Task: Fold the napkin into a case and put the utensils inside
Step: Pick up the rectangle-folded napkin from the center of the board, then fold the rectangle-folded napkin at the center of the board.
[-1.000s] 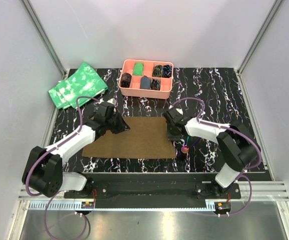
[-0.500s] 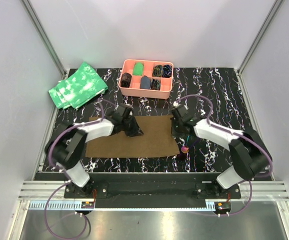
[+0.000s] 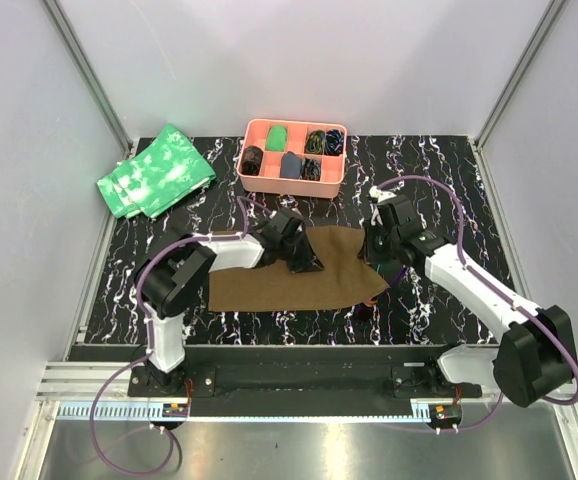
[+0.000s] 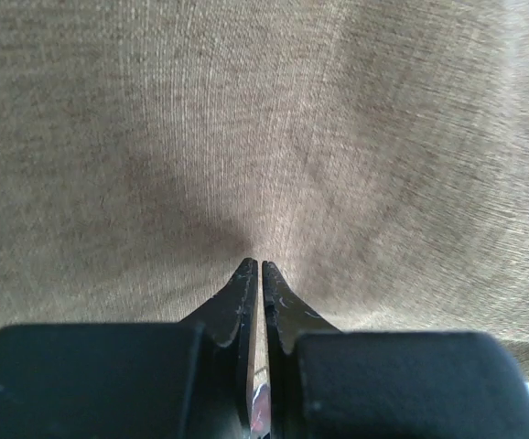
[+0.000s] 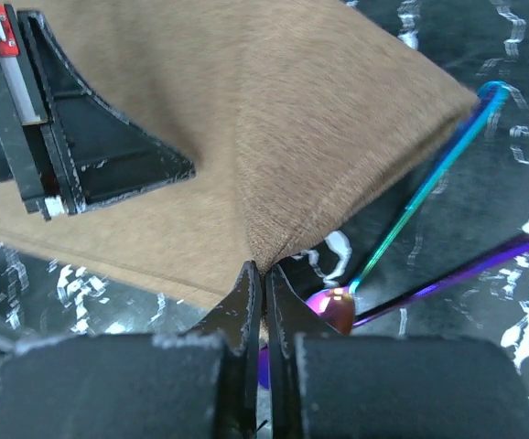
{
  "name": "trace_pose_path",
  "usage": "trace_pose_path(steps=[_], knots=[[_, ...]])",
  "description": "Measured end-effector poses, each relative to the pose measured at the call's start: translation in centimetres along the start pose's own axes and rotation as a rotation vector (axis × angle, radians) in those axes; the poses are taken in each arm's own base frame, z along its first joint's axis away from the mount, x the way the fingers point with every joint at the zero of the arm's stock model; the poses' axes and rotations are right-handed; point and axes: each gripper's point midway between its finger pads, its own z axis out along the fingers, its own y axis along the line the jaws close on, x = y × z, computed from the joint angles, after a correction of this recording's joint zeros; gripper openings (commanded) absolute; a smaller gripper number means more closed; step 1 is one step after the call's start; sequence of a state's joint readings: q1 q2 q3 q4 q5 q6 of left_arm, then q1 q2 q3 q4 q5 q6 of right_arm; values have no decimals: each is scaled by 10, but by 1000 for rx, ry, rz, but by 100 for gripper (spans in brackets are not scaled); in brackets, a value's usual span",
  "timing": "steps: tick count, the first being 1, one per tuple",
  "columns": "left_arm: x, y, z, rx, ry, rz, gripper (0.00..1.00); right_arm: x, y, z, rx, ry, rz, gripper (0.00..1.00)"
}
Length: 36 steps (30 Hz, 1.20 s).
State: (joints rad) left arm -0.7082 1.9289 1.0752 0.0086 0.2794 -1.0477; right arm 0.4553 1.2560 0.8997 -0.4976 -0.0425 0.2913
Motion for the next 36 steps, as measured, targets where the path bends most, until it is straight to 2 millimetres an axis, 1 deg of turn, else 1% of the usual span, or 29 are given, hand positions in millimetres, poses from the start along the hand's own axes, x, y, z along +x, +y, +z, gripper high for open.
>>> trace_pose_path(steps=[2,4,5,7,9,10,11,13,15,16,18,19,20,21,23,24,25,26,29,33,36], knots=[[-2,1,-8,3,-10,-4,8,-1,7,0,-29,17,-1,0],[-6,7,-25,3,-31,-16,8,-4,15,3,-60,38,-2,0],[-10,10,-36,5,-47,-20,9,-6,21,4,-74,45,-4,0],[-21,21,-64,5,-93,-34,9,-10,33,7,-99,55,-18,0],[-37,35,-93,-1,-152,-49,8,-14,56,10,-138,65,-48,0],[-44,42,-103,-7,-176,-56,8,-16,68,12,-160,70,-62,0],[-51,52,-115,-18,-205,-63,8,-16,82,13,-184,79,-79,0],[-63,80,-136,-61,-262,-92,9,-15,110,19,-233,97,-106,0],[-64,108,-151,-117,-303,-119,8,-13,134,25,-275,116,-121,0],[-59,122,-157,-151,-312,-131,7,-13,148,30,-297,123,-123,0],[-48,141,-164,-209,-316,-145,7,-11,173,43,-336,143,-118,0],[-43,150,-165,-235,-314,-148,7,-10,182,48,-349,148,-112,0],[-35,162,-165,-277,-305,-155,7,-8,192,55,-364,163,-105,0],[-33,165,-165,-288,-302,-157,6,-6,200,61,-375,176,-99,0],[-23,179,-163,-329,-283,-169,5,-5,218,74,-401,191,-88,0],[-20,184,-162,-340,-276,-172,5,-6,228,85,-413,199,-78,0],[-17,189,-160,-353,-267,-177,5,-4,236,88,-427,204,-79,0],[-14,190,-158,-353,-258,-185,5,-1,243,94,-439,219,-76,0],[-18,189,-156,-338,-278,-178,5,7,263,108,-473,247,-77,0],[-18,190,-158,-324,-303,-171,5,19,275,113,-491,279,-79,0],[-13,193,-166,-342,-319,-171,6,22,282,115,-505,291,-80,0]])
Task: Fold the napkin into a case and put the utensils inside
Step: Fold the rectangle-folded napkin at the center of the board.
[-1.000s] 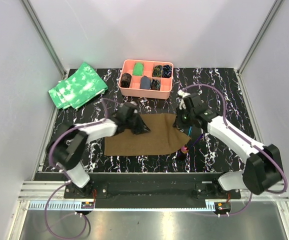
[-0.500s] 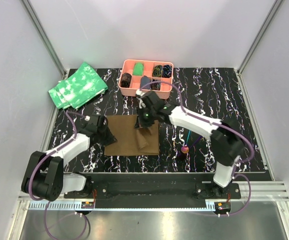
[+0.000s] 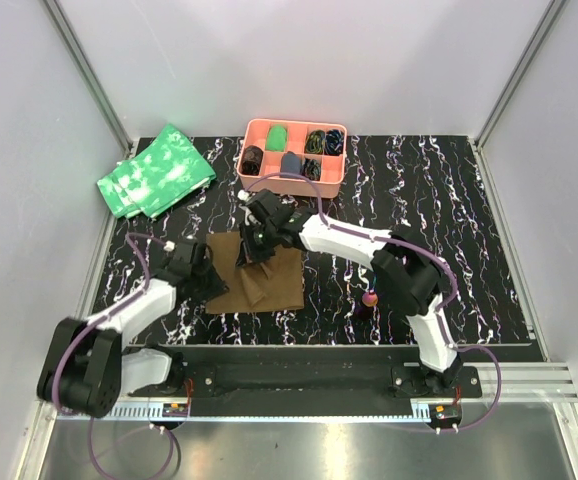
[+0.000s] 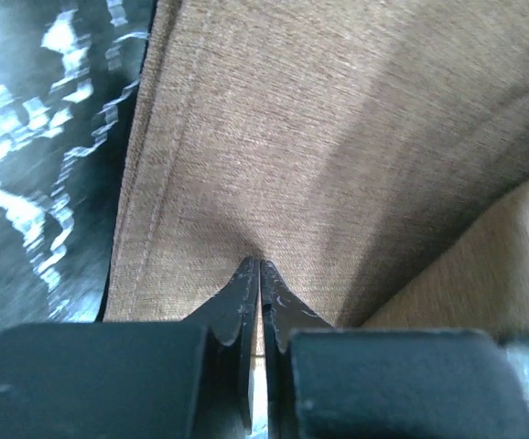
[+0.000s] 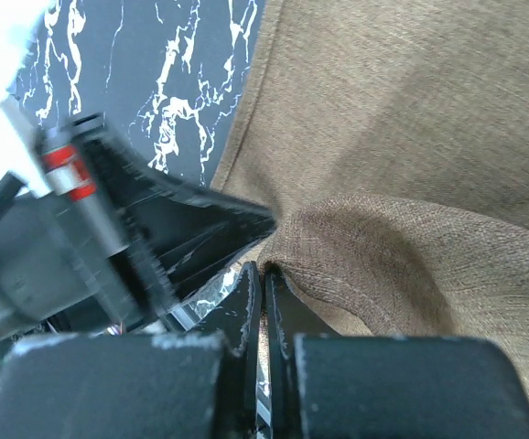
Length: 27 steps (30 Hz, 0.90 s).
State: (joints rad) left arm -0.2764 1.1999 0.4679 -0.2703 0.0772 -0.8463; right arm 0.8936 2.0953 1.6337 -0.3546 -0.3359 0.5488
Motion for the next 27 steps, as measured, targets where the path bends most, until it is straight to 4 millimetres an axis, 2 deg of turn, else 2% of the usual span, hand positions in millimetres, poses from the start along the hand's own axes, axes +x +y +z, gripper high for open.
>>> trace_pose_path(steps=[5,7,9,13,17,21,27], knots=[[-13,1,-23,3,-87,-4,8,-1,2,5,-7,5,3,0],[-18,4,-26,-1,-110,-18,7,-4,4,7,-14,5,3,0],[-20,9,-24,-20,-112,-30,5,-7,7,8,-21,2,1,0],[-9,27,-5,-99,-42,-48,0,-8,11,7,-29,1,0,0],[-20,16,2,-76,-55,-33,0,-14,19,9,-47,-5,1,0],[-20,17,1,-75,-57,-30,0,-18,27,19,-74,-1,4,0],[-18,19,-1,-77,-56,-28,0,-16,22,43,-69,20,10,0]])
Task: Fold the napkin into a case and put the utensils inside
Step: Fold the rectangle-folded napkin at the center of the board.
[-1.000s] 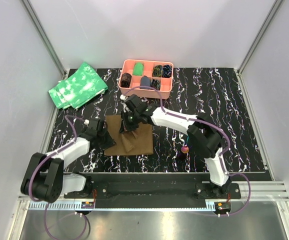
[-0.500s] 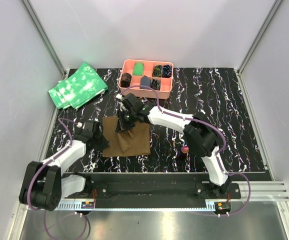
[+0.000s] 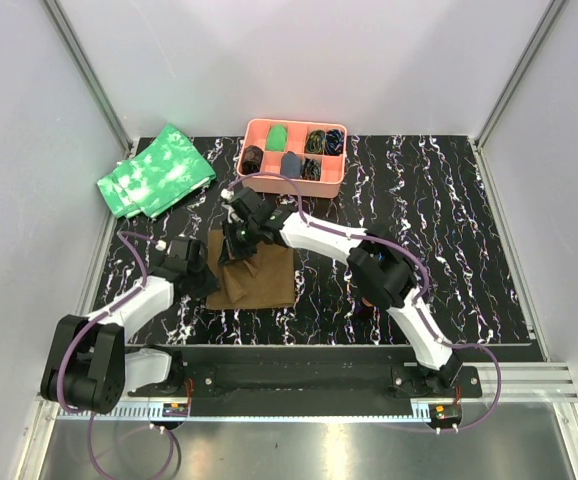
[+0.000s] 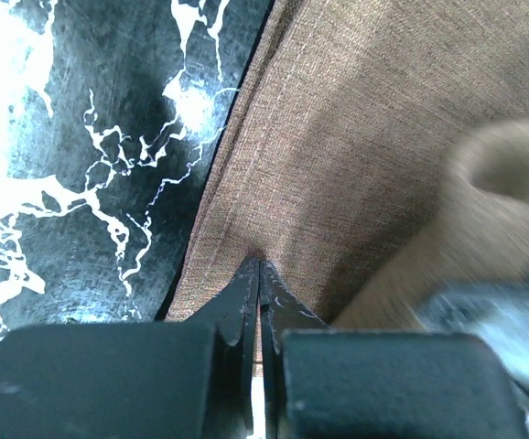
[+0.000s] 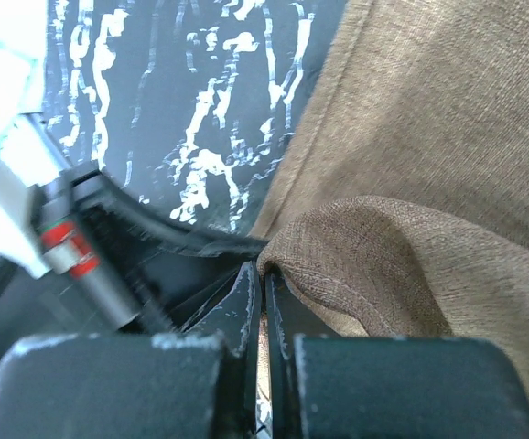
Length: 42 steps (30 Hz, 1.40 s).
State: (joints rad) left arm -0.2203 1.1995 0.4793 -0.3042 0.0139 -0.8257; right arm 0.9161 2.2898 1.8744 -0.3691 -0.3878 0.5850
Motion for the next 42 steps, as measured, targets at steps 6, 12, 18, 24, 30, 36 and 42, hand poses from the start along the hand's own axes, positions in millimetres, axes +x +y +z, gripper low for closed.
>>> trace_pose_path(steps=[6,12,18,24,30,36,42], knots=[[1,1,-1,3,-2,3,0,2,-10,16,17,22,11,0],[5,7,-6,-5,-2,10,5,-4,-10,26,13,17,9,11],[-8,10,-40,-20,-77,16,34,4,-12,31,6,55,28,39],[-60,-32,-116,166,-332,14,44,8,-3,23,-21,97,48,64],[-64,-43,-108,163,-295,71,48,7,0,-26,-8,82,63,72],[-43,-37,-69,95,-117,131,55,-20,-4,-112,-15,-49,37,75],[-36,-30,-44,23,-22,174,56,-10,-26,-103,-21,-51,-9,73]])
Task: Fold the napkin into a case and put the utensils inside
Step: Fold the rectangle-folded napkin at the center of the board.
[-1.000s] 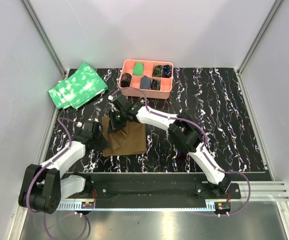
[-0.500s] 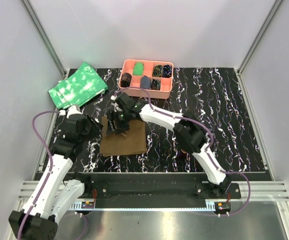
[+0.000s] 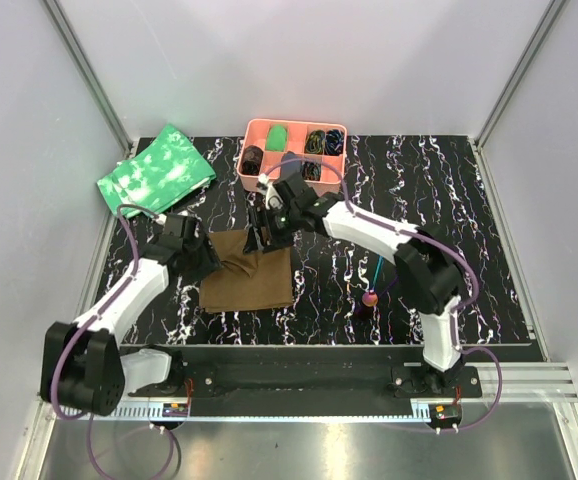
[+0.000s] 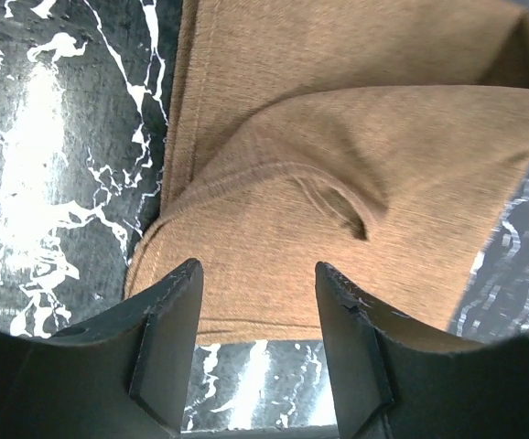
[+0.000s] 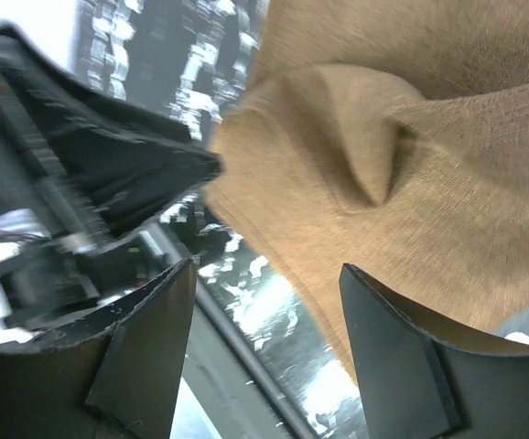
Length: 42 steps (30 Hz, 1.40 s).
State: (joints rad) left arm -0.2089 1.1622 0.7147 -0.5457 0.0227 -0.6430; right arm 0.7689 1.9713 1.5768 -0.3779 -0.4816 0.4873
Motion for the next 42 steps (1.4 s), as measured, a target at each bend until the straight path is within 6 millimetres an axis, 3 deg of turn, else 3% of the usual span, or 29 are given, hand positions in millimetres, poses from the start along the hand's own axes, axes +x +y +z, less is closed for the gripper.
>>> trace_pose_path(steps=[6,11,13,19,23,28,31,35,38,40,42], knots=[[6,11,14,-60,42,18,62,28,-43,47,39,90,8,73],[1,12,17,-66,26,19,63,39,-63,65,58,124,-7,67],[3,15,21,-78,38,17,62,37,-64,69,56,123,-14,56],[9,21,34,-107,68,6,58,25,-56,76,14,89,-30,43],[7,24,40,-126,57,0,45,20,-46,77,-30,75,-12,22],[8,27,44,-136,49,-17,29,9,-29,82,-115,54,95,15],[11,29,44,-139,51,-21,33,-6,-19,87,-195,25,208,33],[12,27,32,-109,20,-41,56,-52,-11,98,-352,-61,394,49],[5,20,13,-60,-31,-58,58,-83,-14,100,-471,-104,504,63],[-4,12,-1,-12,-82,-66,58,-87,-20,97,-485,-96,546,73],[-9,5,-10,29,-103,-71,55,-88,-24,92,-468,-97,544,75]])
